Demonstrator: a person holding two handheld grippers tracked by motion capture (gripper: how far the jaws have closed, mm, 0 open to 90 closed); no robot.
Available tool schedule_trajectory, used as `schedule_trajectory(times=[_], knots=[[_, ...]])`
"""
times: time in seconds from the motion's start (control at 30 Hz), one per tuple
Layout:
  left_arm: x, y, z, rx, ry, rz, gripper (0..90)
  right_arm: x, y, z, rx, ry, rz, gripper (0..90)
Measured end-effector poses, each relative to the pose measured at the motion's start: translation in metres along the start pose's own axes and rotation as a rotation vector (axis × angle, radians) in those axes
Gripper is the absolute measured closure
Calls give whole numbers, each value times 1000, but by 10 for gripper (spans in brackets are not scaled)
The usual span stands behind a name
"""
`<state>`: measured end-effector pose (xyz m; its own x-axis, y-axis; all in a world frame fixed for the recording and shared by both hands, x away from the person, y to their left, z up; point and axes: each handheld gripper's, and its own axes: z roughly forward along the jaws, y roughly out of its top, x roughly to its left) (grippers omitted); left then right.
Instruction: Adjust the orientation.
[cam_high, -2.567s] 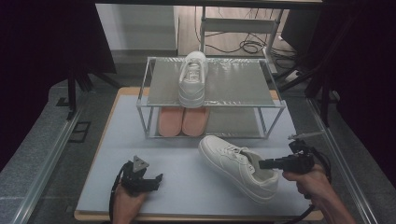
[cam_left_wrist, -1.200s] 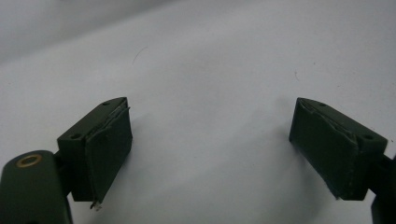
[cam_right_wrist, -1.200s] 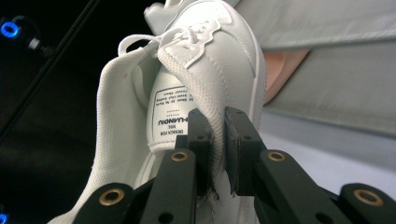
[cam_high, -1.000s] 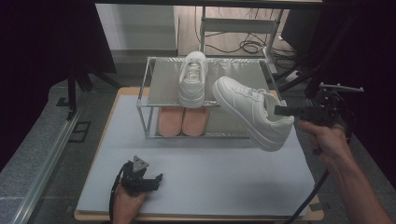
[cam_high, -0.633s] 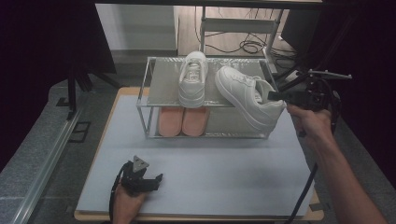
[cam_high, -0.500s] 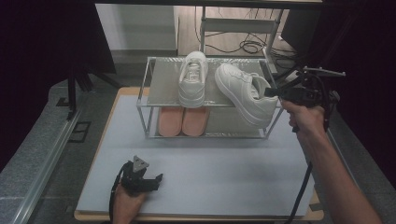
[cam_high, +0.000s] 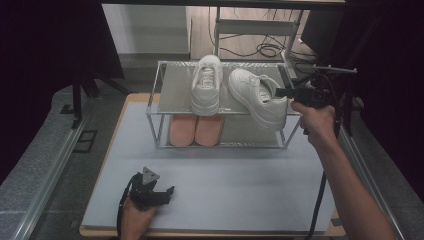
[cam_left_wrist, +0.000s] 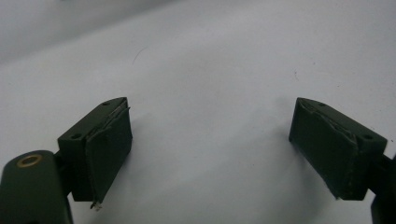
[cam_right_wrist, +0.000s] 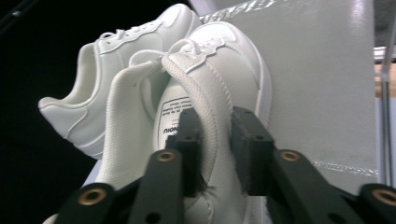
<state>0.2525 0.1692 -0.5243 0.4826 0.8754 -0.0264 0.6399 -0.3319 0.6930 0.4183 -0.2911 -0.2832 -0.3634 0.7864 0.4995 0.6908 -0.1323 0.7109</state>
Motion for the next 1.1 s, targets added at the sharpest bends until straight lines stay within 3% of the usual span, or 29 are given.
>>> schedule_trajectory(times=[0.1, 0.27, 0.4, 0.63, 0.73, 0.87, 0.97, 1.1], knots=[[0, 0, 0, 0, 0, 0, 133, -2, 1, -4, -24, 37, -1, 627], [0, 0, 0, 0, 0, 1, 133, -5, 1, -16, -35, 81, -5, 601], [0, 0, 0, 0, 1, 2, 133, -7, 1, -33, -53, 73, -45, 591], [0, 0, 0, 0, 1, 2, 133, -16, -6, -53, -18, 48, -103, 586], [0, 0, 0, -1, 1, 2, 133, -12, -13, -57, 5, 8, -159, 605], [0, 0, 0, -1, 2, 2, 134, -4, -27, -61, 9, -36, -242, 710], [0, 0, 0, 0, 2, 2, 133, -2, -39, -62, 8, -38, -278, 811], [0, 0, 0, -2, 2, 1, 133, -3, -50, -61, 15, -15, -299, 858]])
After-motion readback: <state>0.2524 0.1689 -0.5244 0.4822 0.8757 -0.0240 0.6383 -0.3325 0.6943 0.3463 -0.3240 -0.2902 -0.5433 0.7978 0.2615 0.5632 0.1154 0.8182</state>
